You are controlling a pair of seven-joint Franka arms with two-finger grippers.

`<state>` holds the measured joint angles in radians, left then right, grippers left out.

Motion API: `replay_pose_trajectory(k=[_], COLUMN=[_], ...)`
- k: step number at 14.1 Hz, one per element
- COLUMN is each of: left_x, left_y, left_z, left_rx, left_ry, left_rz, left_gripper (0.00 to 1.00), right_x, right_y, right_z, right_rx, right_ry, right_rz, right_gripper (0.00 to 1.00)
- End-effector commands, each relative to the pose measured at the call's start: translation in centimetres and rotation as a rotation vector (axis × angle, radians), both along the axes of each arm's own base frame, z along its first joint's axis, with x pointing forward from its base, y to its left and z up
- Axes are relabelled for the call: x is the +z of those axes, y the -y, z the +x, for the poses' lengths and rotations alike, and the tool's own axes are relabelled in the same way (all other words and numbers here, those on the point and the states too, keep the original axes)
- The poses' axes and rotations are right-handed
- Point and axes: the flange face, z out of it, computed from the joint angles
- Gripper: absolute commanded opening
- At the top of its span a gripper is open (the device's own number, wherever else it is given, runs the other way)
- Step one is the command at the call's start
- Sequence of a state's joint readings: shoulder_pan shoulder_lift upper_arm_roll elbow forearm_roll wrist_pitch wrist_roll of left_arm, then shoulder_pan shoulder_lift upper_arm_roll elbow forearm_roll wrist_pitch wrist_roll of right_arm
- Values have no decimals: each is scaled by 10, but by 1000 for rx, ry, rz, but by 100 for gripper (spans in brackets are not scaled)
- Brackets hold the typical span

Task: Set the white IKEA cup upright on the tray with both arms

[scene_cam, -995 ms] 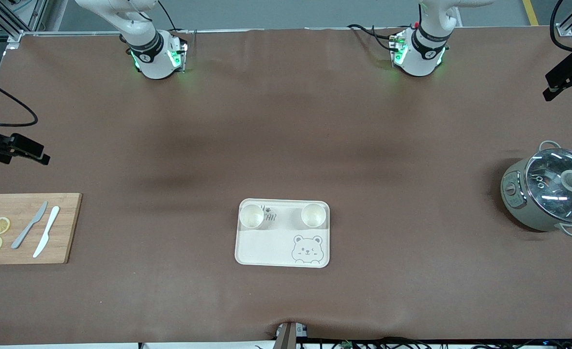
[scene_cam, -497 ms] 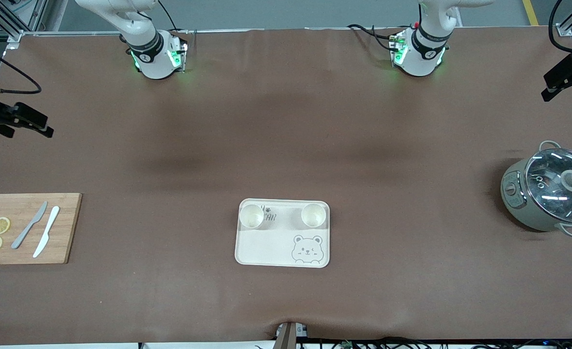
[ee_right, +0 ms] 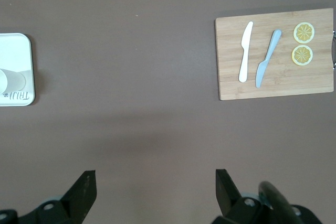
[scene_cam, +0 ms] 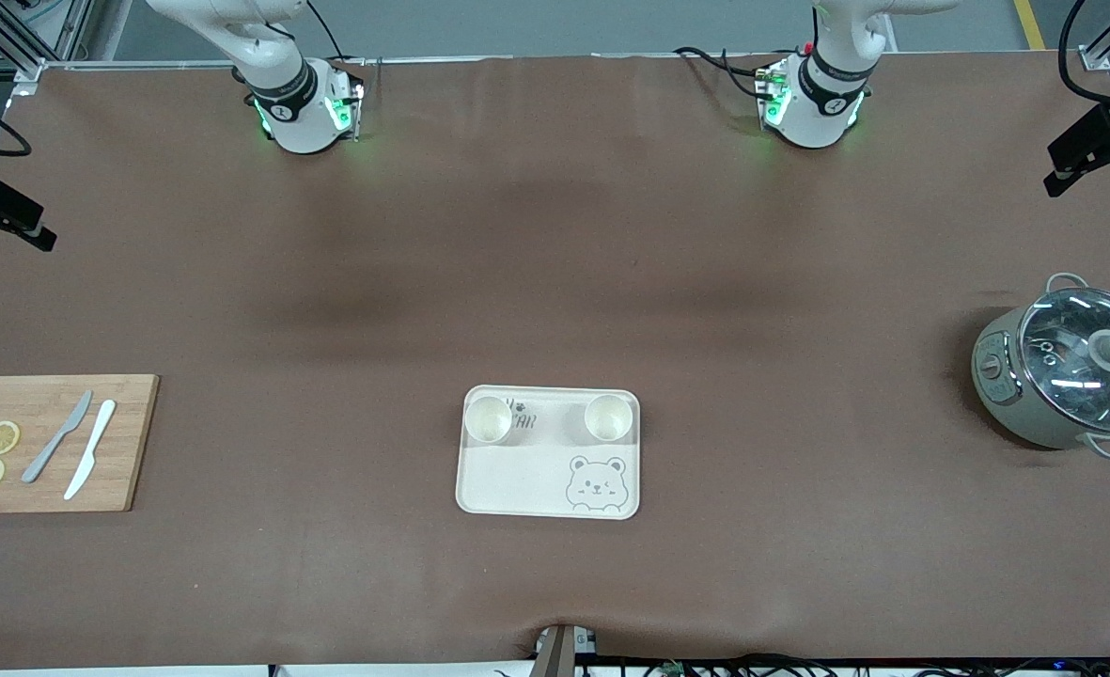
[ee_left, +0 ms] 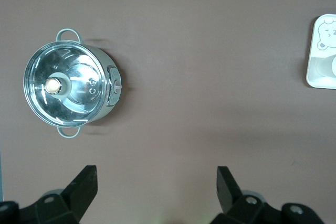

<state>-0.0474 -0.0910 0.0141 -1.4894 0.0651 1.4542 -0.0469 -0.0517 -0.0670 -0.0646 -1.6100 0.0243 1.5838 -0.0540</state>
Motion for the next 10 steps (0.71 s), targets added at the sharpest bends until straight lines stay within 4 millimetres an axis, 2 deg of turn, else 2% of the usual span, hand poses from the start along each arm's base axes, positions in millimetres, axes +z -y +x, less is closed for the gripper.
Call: replay_pose_trajectory(k=[1, 3, 5, 10], left_x=[-2, -5, -9, -10], left_y=[3, 7, 10, 11], left_z=[-1, -2, -4, -2], left_rx=[-29, -39, -68, -138], left_ry=[-15, -21, -29, -30], left_rz=[-14, -13, -31, -40], left_gripper=[100, 100, 100, 100], right_x=[7, 17, 15, 17], right_y=[2, 1, 1, 1], right_z=[-1, 2, 9, 9], right_rx=[0, 0, 2, 8], right_ry=[4, 27, 16, 23], right_rz=[-24, -26, -24, -23], right_gripper=[100, 100, 100, 100])
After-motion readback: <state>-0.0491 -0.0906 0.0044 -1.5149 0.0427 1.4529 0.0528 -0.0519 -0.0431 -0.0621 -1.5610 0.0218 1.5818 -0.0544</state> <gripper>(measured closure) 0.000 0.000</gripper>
